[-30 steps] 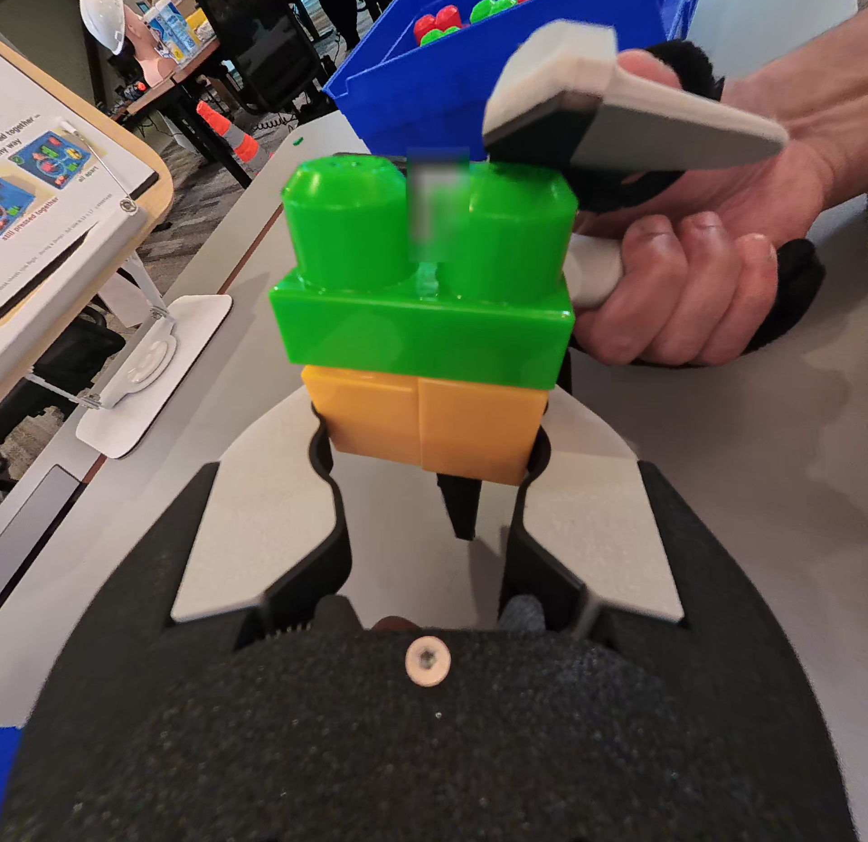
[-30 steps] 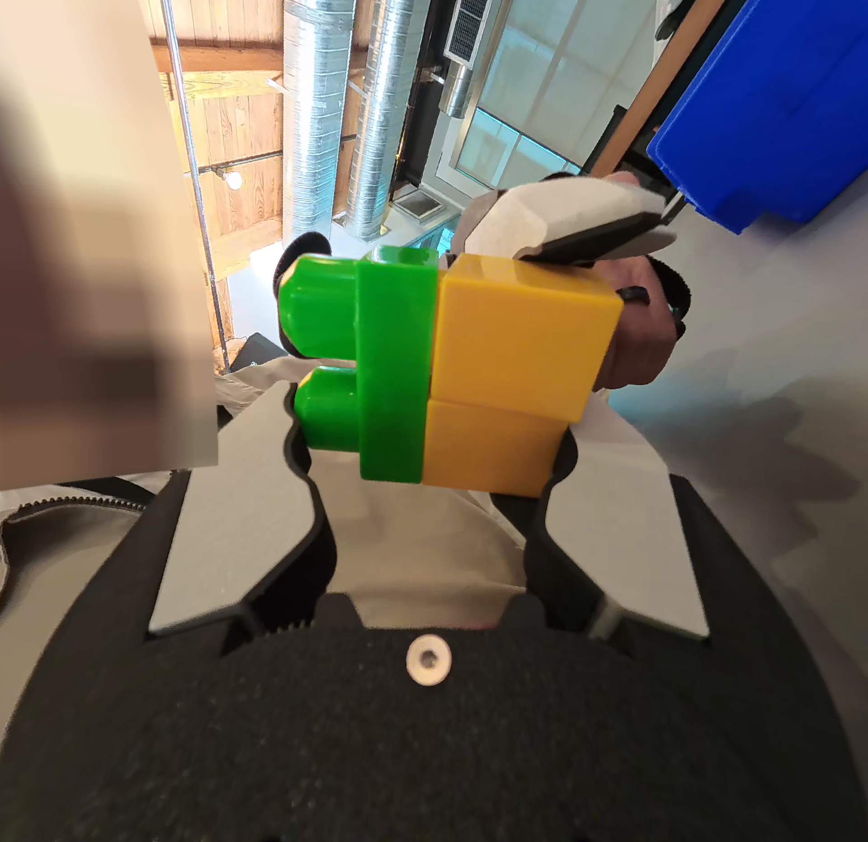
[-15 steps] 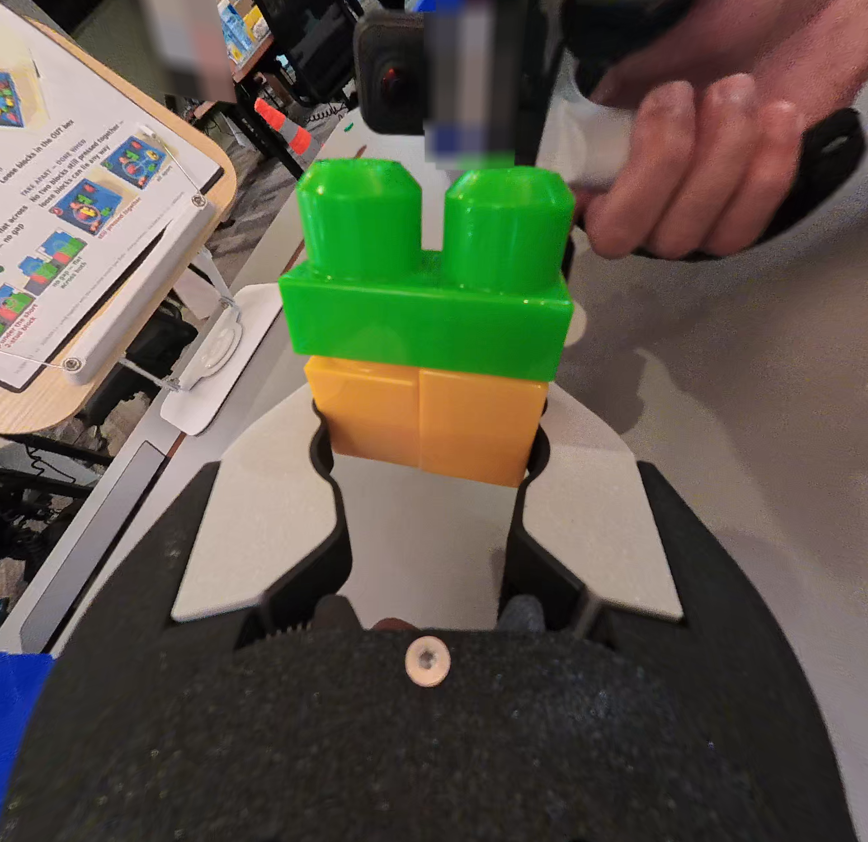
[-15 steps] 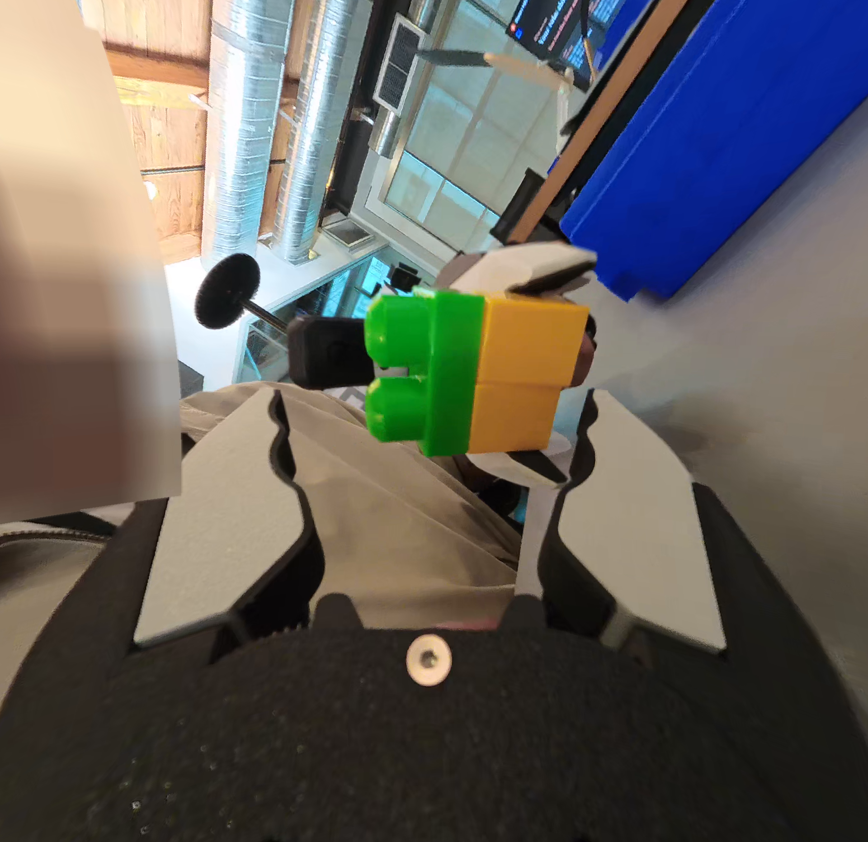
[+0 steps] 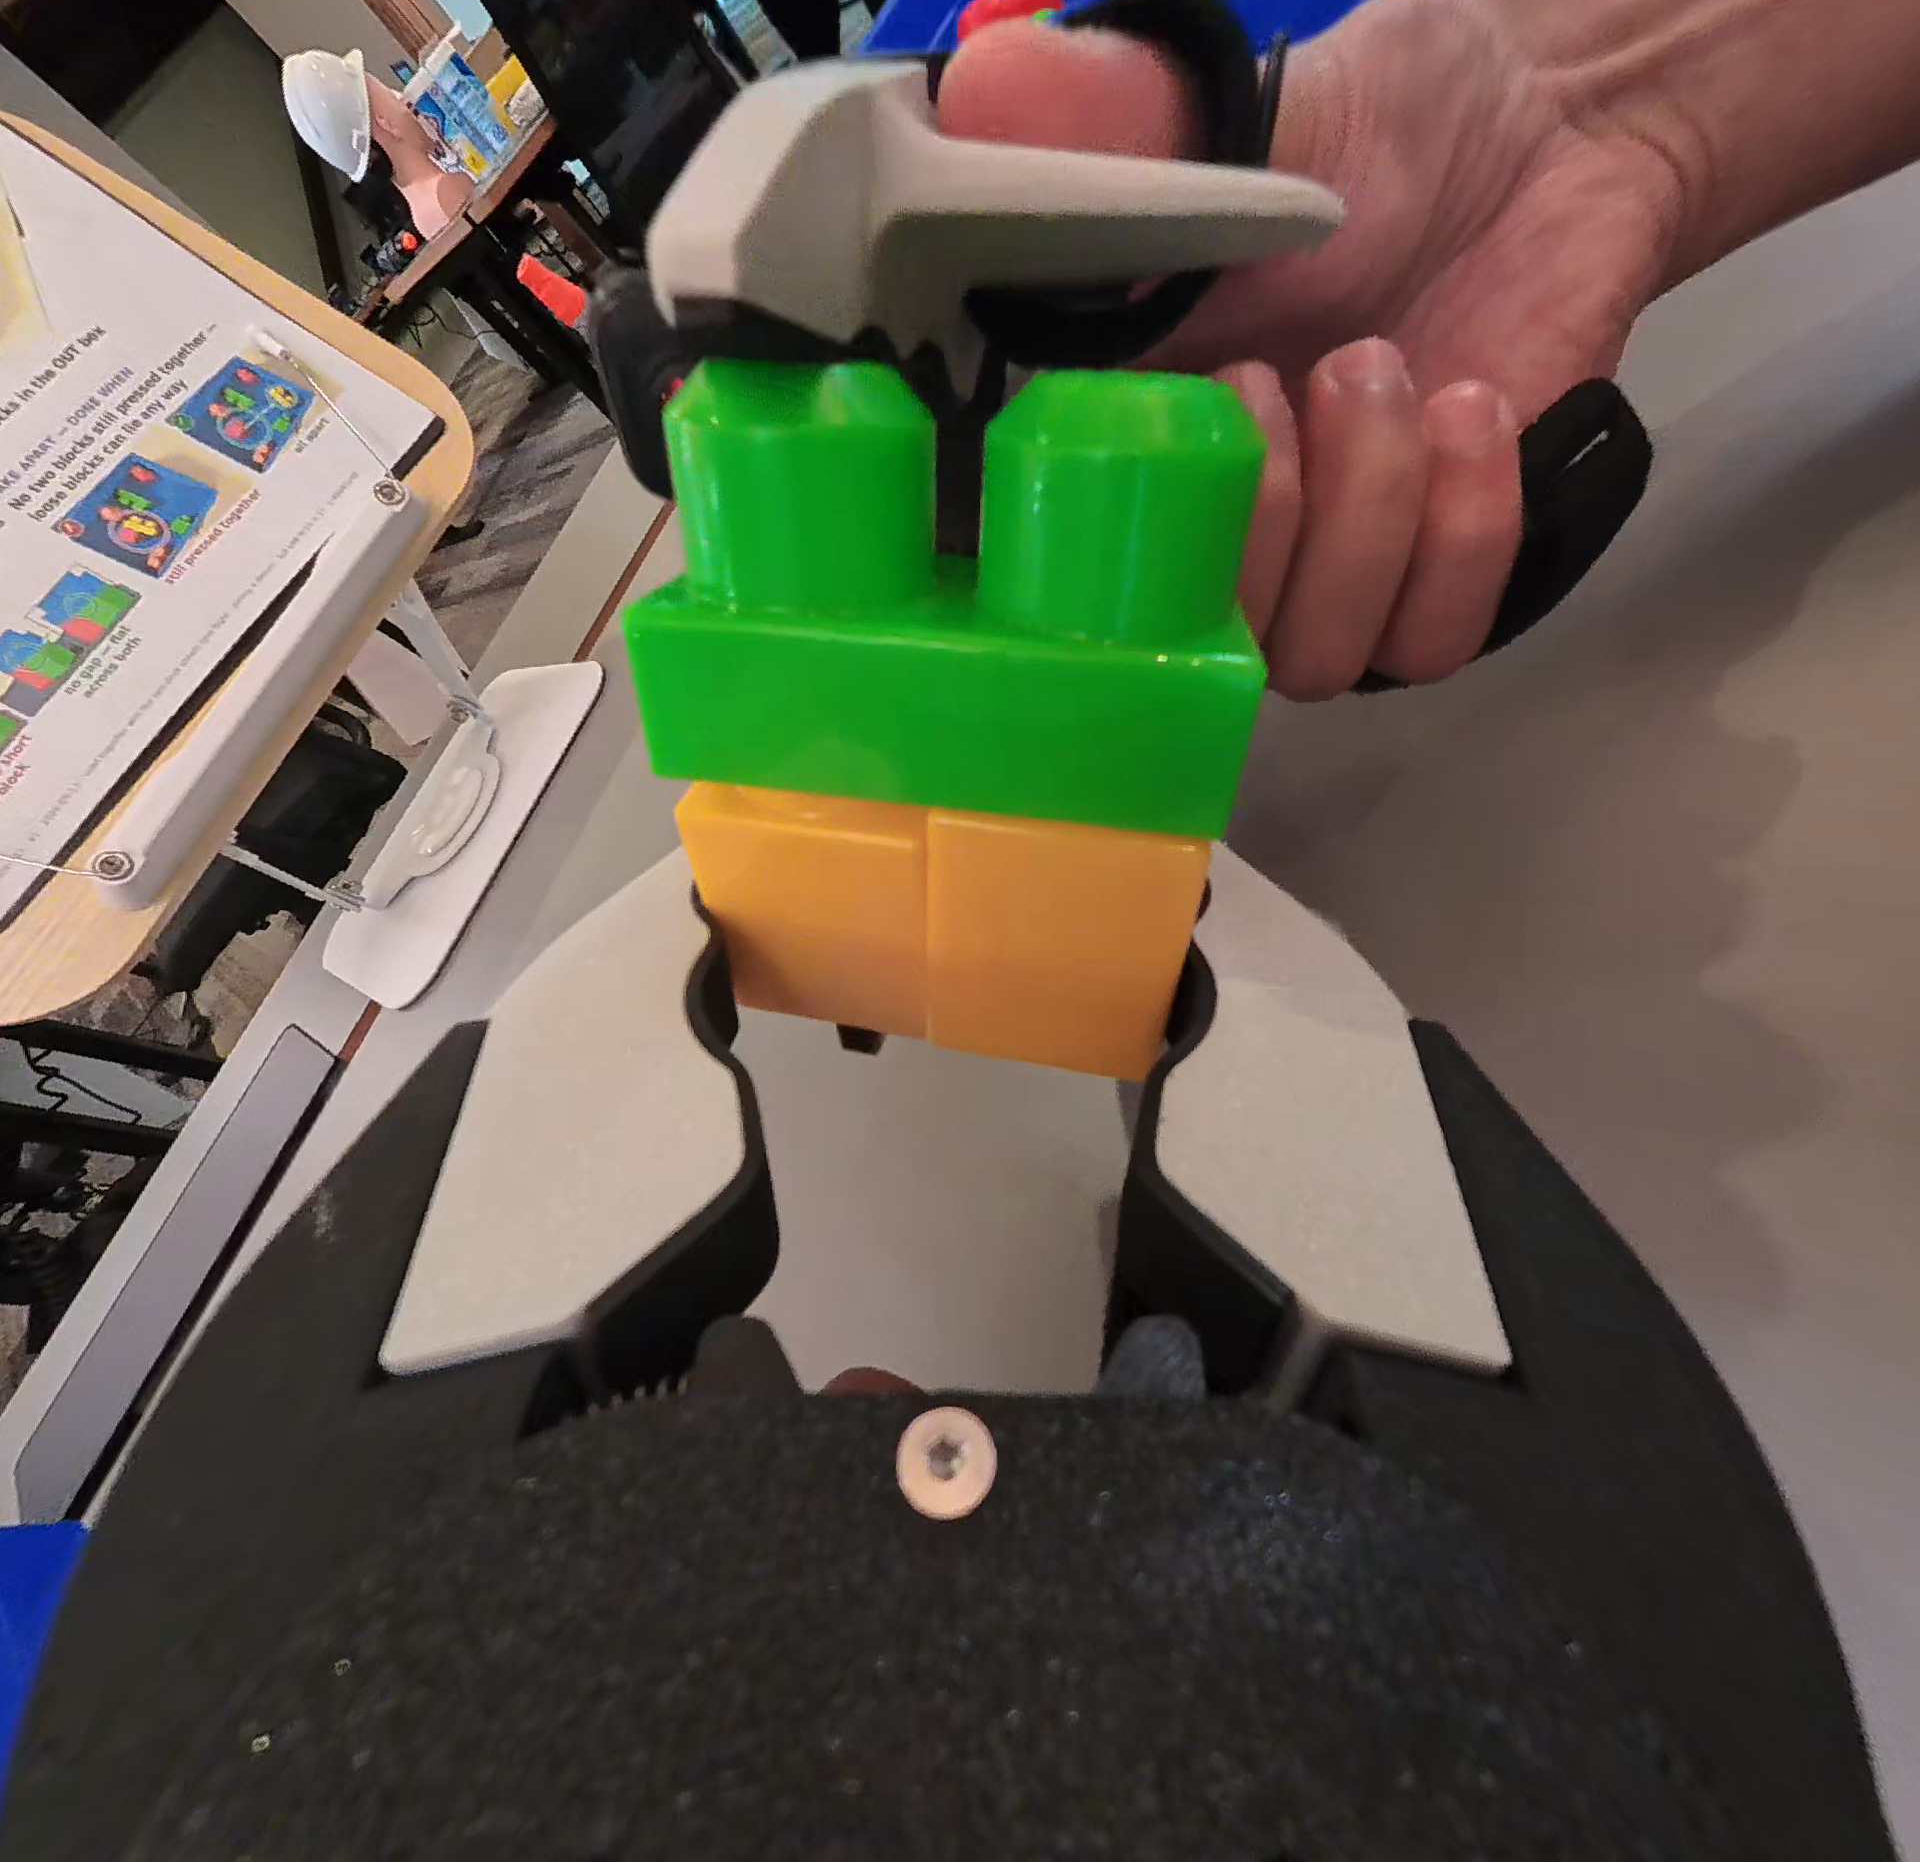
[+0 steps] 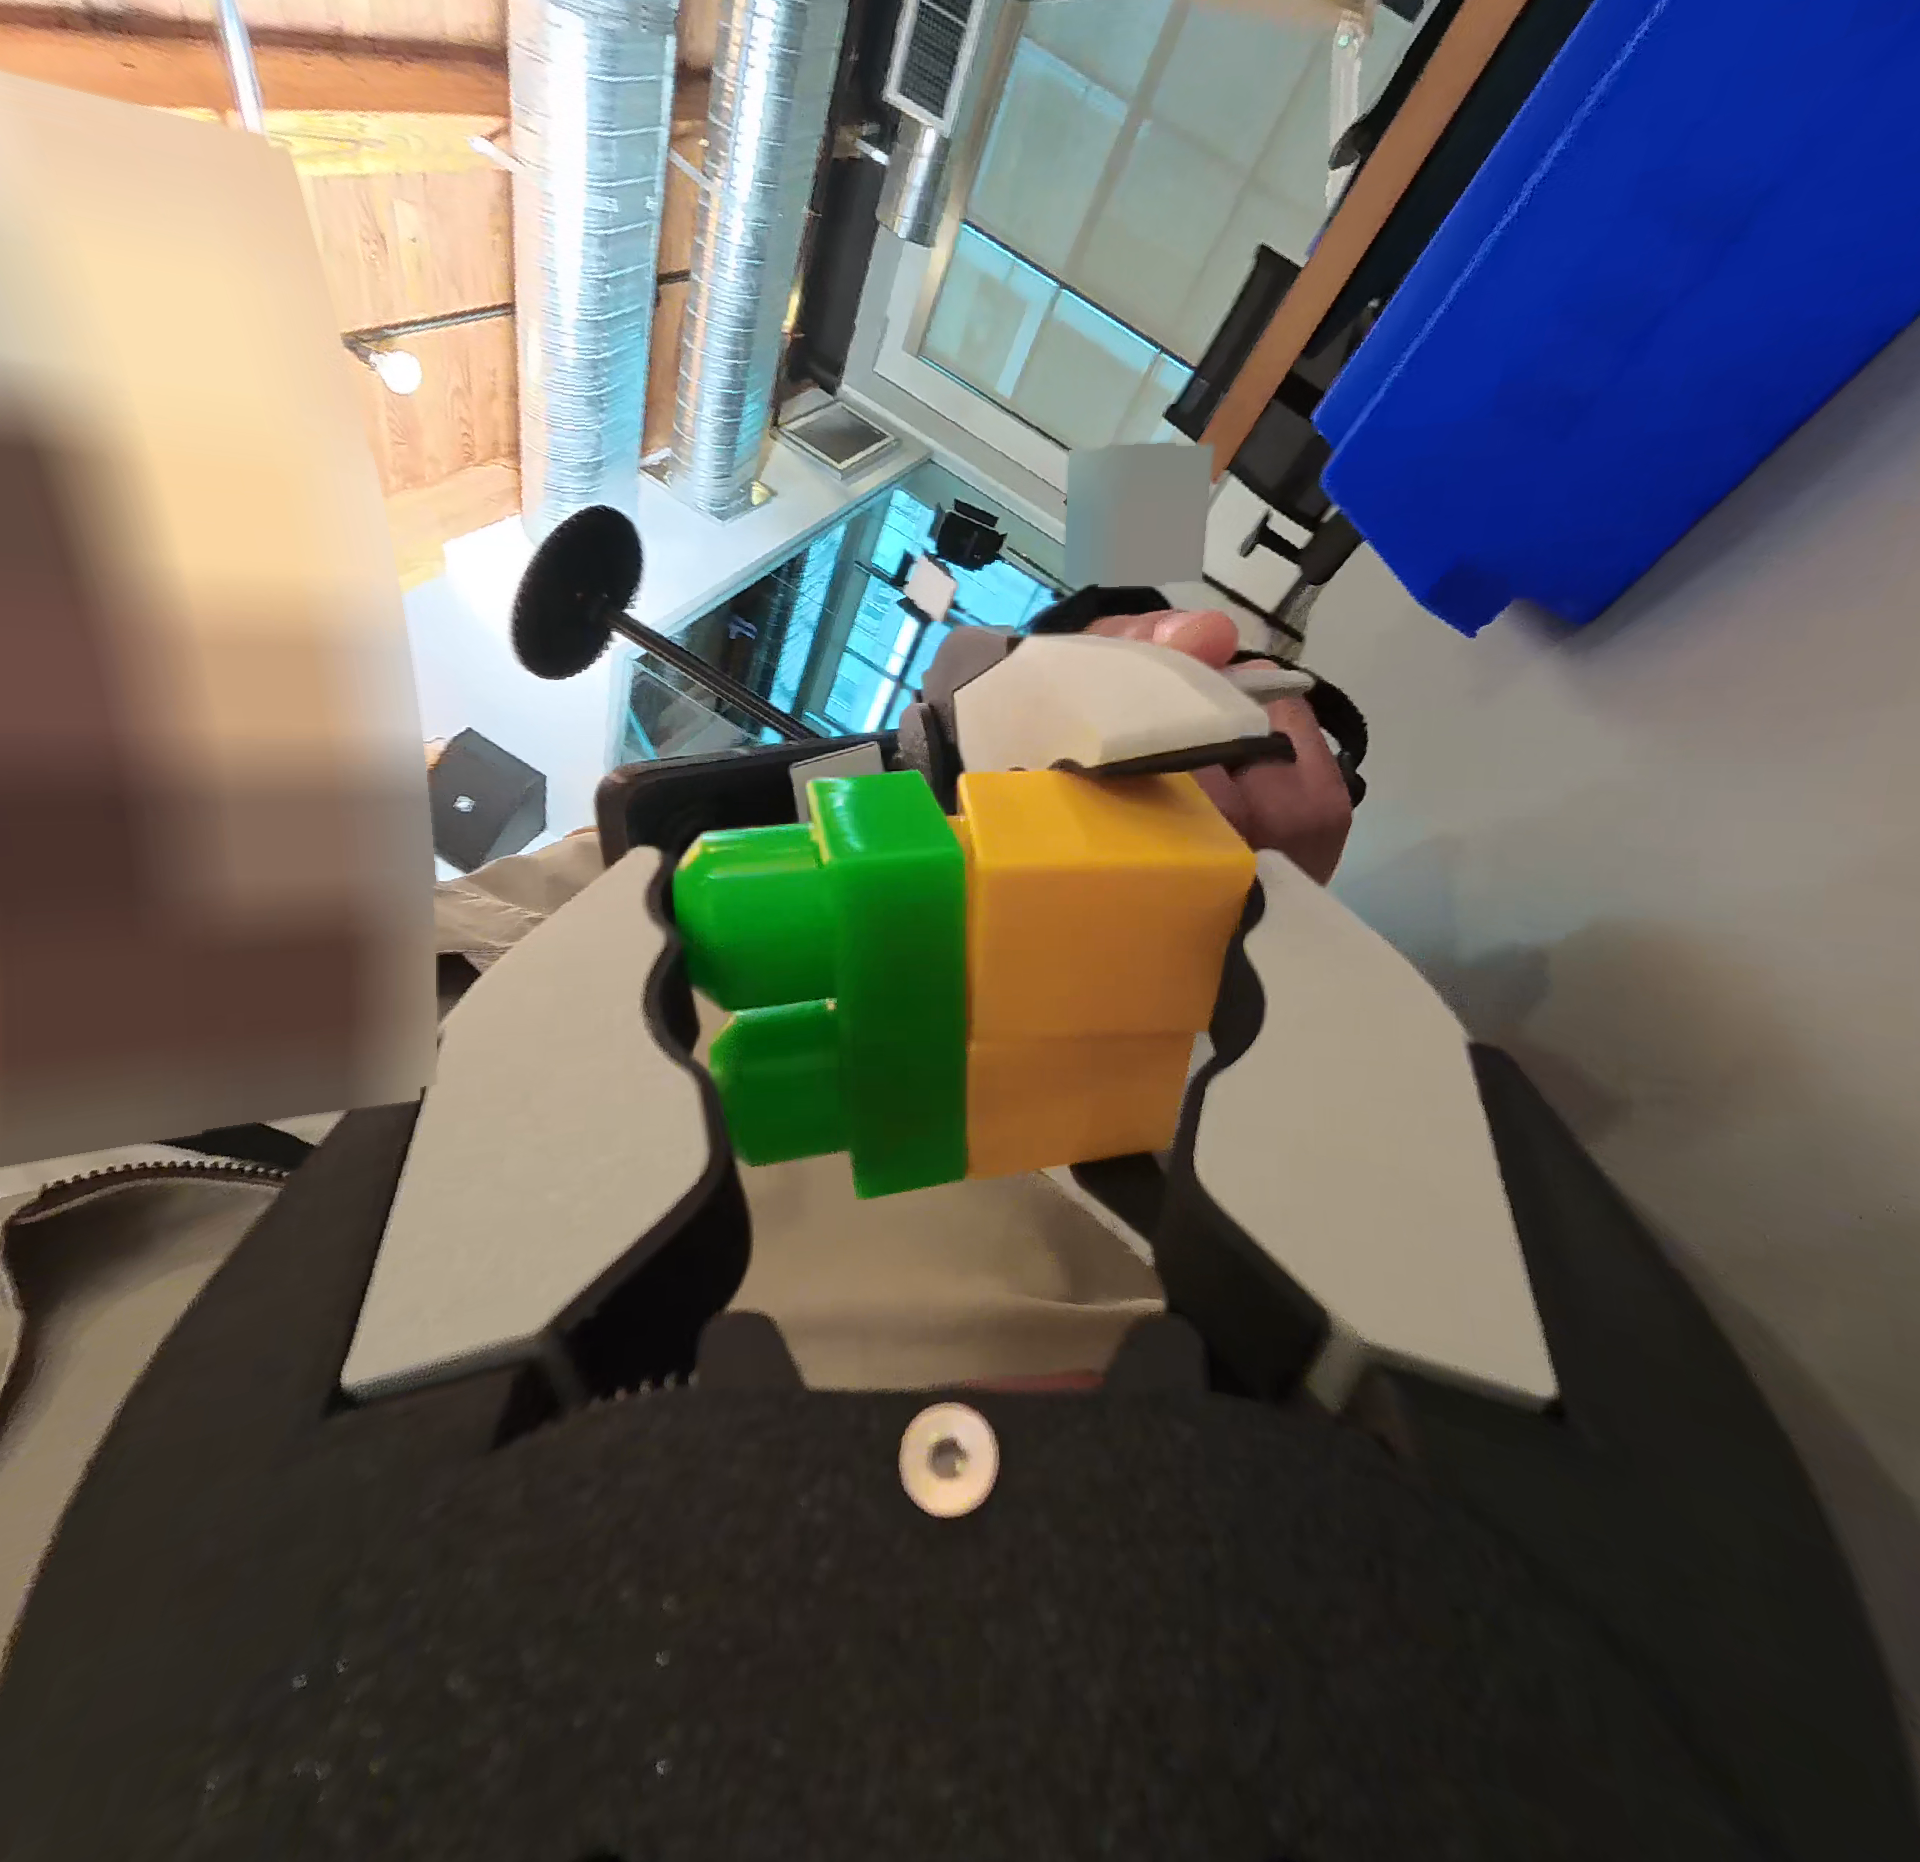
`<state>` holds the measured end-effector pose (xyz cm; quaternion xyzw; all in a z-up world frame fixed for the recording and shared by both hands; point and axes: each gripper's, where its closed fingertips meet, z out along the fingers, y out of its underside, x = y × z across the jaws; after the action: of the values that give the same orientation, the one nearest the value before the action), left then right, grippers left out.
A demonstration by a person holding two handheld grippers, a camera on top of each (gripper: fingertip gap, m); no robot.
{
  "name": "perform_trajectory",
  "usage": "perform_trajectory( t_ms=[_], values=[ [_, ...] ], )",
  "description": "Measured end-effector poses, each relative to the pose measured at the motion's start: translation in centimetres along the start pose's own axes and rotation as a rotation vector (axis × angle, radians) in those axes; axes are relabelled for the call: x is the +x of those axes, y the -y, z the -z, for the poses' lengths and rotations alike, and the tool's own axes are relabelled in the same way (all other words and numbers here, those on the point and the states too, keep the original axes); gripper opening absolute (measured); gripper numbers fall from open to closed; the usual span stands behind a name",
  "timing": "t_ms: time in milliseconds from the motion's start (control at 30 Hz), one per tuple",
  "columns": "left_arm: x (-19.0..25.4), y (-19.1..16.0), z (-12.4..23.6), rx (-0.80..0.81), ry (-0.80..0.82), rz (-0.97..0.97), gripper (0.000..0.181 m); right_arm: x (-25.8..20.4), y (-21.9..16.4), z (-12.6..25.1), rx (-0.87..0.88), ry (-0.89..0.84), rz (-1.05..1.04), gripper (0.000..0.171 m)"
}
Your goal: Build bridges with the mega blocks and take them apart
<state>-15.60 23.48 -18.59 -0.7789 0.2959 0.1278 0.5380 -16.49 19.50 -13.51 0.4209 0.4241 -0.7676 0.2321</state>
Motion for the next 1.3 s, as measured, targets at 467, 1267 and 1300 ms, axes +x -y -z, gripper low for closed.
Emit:
perform_trajectory(
  t_ms=[467,1267,1300],
  values=[
    [0.6,0.3,-0.2,0.023,-0.017,0.012,0.083,-0.1,-0.5,0.2,-0.001,0.076,-0.064,0.095],
    [-3.6,-2.2,-0.6,-0.151,0.237,-0.035,0.082,2.3,1.4,3.6,0.062,-0.632,0.394,0.077],
    [-3.9,-2.5,-0.7,-0.176,0.257,-0.04,0.082,2.4,1.5,3.8,0.063,-0.704,0.443,0.073]
  ],
)
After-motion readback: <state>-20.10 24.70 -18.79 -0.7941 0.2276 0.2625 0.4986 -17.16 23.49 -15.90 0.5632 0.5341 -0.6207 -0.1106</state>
